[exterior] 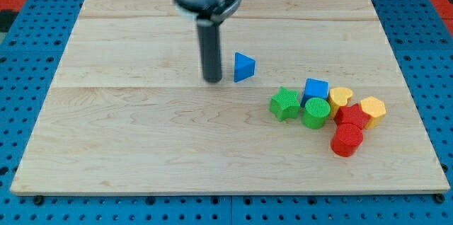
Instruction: Slide the blue triangle closer to the green circle
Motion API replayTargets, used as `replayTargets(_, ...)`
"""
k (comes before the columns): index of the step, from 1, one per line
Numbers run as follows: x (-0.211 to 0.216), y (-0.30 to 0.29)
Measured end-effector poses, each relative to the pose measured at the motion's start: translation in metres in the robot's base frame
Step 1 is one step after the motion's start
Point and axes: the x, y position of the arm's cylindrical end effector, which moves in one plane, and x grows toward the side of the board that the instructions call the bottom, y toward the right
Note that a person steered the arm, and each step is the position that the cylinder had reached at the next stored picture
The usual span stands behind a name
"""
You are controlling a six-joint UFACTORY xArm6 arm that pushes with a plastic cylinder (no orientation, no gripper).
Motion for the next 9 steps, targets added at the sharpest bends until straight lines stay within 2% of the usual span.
replayTargets(1, -0.050, 0.037)
replayTargets(2, 0.001, 0.090)
replayTargets(3, -0.003, 0.084)
replayTargets(4, -0.033, 0.064)
replayTargets(5, -0.036, 0.038)
replayTargets(6, 0.004, 0.033)
replayTargets(8, 0.047, 0.002)
replayTargets(9, 0.080, 0.008)
